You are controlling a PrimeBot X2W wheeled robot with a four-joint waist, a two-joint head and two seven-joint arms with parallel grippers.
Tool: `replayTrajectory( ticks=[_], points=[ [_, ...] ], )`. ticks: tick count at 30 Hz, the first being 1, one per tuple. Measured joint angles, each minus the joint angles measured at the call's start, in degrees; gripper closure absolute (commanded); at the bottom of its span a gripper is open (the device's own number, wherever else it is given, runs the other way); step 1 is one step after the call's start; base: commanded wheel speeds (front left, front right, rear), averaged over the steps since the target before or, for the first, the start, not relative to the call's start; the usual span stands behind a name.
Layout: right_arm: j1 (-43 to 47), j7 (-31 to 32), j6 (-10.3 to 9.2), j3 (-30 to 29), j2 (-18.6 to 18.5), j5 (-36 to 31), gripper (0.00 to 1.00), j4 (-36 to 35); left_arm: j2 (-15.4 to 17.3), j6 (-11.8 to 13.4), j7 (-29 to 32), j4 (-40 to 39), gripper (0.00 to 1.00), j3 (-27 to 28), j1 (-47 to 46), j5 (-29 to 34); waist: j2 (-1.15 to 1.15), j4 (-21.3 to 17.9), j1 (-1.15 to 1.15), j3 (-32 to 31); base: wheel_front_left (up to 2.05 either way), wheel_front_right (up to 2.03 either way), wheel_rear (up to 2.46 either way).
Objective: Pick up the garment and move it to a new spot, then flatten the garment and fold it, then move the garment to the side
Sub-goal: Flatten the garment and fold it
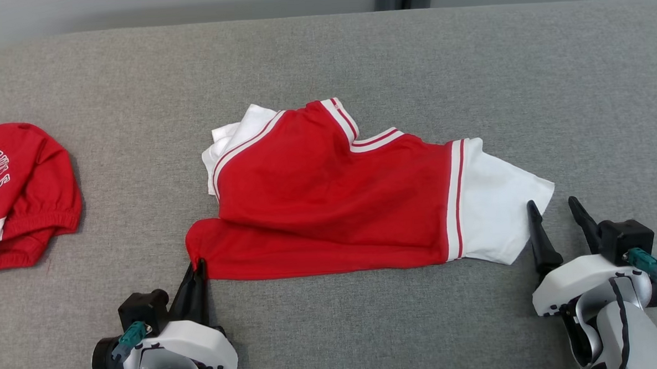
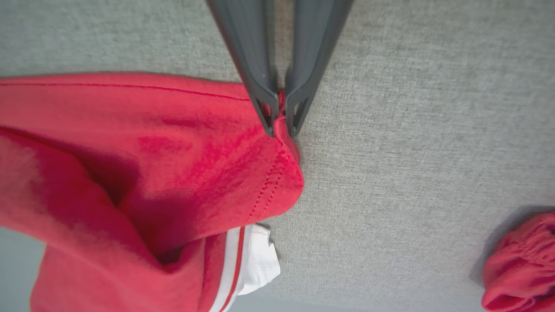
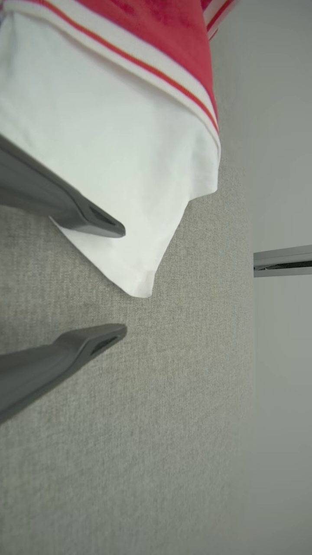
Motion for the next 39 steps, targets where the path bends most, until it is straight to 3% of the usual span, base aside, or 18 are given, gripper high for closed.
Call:
replayTrajectory(
  ticks=[8, 9, 10, 11, 12, 20, 32, 39],
  points=[
    [-5.8, -0.1, 0.00, -0.9, -0.1, 0.3, 0.00, 7.1, 0.1, -0.3, -0.1, -1.3, 1.00, -0.9, -0.8, 0.7, 0.00, 1.3, 0.00, 2.1, 0.00, 0.00, 0.00],
    [-6.5, -0.1, 0.00, -0.7, -0.2, 0.1, 0.16, 7.9, 0.1, -0.3, -0.1, -1.3, 1.00, -1.0, -1.1, 0.8, 0.00, 1.3, 0.00, 2.4, 0.00, 0.00, 0.00],
    [-7.1, -0.1, 0.00, -0.7, -0.2, 0.2, 0.52, 8.3, 0.1, -0.3, -0.1, -1.4, 1.00, -1.0, -1.4, 0.9, 0.00, 1.4, 0.00, 2.7, 0.00, 0.00, 0.00],
    [-7.6, -0.1, 0.00, -0.7, -0.3, 0.3, 0.97, 8.6, 0.1, -0.3, -0.1, -1.5, 1.00, -1.0, -1.6, 1.0, 0.00, 1.5, 0.00, 2.9, 0.00, 0.00, 0.00],
    [-8.0, -0.1, 0.00, -0.6, -0.3, 0.5, 1.00, 8.8, 0.1, -0.4, -0.1, -1.6, 1.00, -1.0, -1.8, 1.0, 0.00, 1.5, 0.00, 3.0, 0.00, 0.00, 0.00],
    [-6.0, 0.0, 0.00, -1.8, 0.0, 3.0, 1.00, 5.7, 0.1, -0.5, 0.1, -3.8, 1.00, 0.2, -1.8, 1.6, 0.00, 1.0, 0.00, 1.6, 0.00, 0.00, 0.00],
    [-6.9, 0.0, 0.00, -4.4, 0.0, 9.1, 1.00, -9.7, 0.4, -2.3, 0.1, -12.7, 1.00, 2.7, -4.2, 8.7, 0.00, -0.1, 0.00, -5.1, 0.00, 0.00, 0.00],
    [-13.6, 0.0, 0.00, -6.2, -0.4, 16.3, 1.00, -14.6, 4.6, -4.8, 0.1, -17.0, 1.00, 5.4, -11.9, 11.1, 0.00, -1.5, 0.00, -10.0, 0.00, 0.00, 0.00]
  ],
)
